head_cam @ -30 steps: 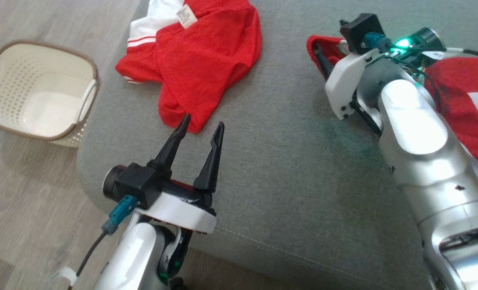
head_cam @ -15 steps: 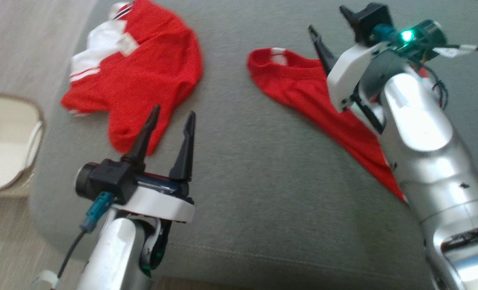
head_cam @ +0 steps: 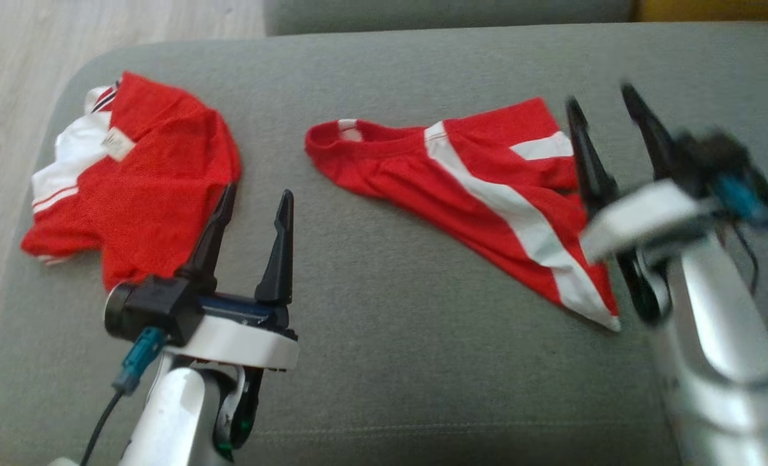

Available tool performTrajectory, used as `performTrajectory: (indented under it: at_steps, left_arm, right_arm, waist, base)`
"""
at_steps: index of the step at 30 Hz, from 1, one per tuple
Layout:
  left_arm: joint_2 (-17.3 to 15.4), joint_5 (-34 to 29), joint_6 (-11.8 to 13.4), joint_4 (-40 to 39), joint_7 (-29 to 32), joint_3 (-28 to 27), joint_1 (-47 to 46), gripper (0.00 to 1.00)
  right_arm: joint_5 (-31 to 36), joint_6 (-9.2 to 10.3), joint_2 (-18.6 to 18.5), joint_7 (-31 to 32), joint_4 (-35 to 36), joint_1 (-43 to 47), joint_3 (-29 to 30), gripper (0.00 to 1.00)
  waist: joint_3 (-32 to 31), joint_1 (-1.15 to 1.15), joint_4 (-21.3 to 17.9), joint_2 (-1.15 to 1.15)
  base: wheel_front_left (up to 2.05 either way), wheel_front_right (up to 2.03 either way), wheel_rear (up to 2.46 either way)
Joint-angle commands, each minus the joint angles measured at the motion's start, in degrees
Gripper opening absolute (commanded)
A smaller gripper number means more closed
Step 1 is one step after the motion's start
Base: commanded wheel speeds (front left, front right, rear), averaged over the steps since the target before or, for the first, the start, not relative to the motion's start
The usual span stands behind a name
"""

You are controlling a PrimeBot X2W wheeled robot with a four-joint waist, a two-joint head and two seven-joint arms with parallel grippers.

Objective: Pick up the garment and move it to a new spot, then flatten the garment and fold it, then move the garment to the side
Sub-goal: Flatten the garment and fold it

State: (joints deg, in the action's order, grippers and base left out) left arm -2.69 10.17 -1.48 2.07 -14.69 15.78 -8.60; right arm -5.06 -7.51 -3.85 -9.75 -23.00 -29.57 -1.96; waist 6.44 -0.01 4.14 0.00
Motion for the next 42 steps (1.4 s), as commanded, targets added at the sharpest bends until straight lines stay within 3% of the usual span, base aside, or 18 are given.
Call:
performTrajectory:
  at_steps: [1,8,20,25,34,42]
  left_arm:
    - [-0.2,-0.3,0.4,-2.3,-0.3,-2.2,-1.1,1.00]
    - [-0.2,-1.3,-0.8,-2.0,-0.3,-4.3,-0.3,1.00]
    - [-2.1,-4.7,-4.5,3.7,-0.3,-5.1,-8.7,1.00]
    - [-5.8,-6.1,-5.7,12.0,-0.2,-0.3,-16.8,1.00]
    - [-12.9,-6.8,-6.0,27.5,6.1,10.7,-32.9,1.00]
    - [-14.5,-4.6,-6.0,33.1,6.8,15.7,-39.5,1.00]
  right_arm:
    - [-1.3,0.02,1.0,-1.0,3.3,1.5,-0.5,1.00]
    - [-9.1,0.02,1.0,-4.2,11.8,14.5,2.7,1.00]
    - [-10.9,0.02,1.0,-5.1,14.3,18.5,0.1,1.00]
    - [-12.8,0.02,1.0,-5.2,14.5,18.8,-1.3,1.00]
    - [-14.5,0.02,1.0,-5.2,17.7,18.8,-3.6,1.00]
    - [-15.6,0.02,1.0,-5.2,17.9,19.2,-3.9,1.00]
  waist:
    - [-0.7,0.01,-1.3,0.00]
    - [0.7,0.01,-5.7,0.00]
    - [7.1,0.01,-12.5,0.00]
    - [9.8,0.01,-15.5,0.00]
    - [15.2,0.01,-19.8,0.00]
    - [16.5,0.01,-20.6,0.00]
  base:
    - [0.00,0.00,0.00]
    - [0.00,0.00,0.00]
    - [0.00,0.00,0.00]
    - [0.00,0.00,0.00]
    - [0.00,0.00,0.00]
    - [0.00,0.00,0.00]
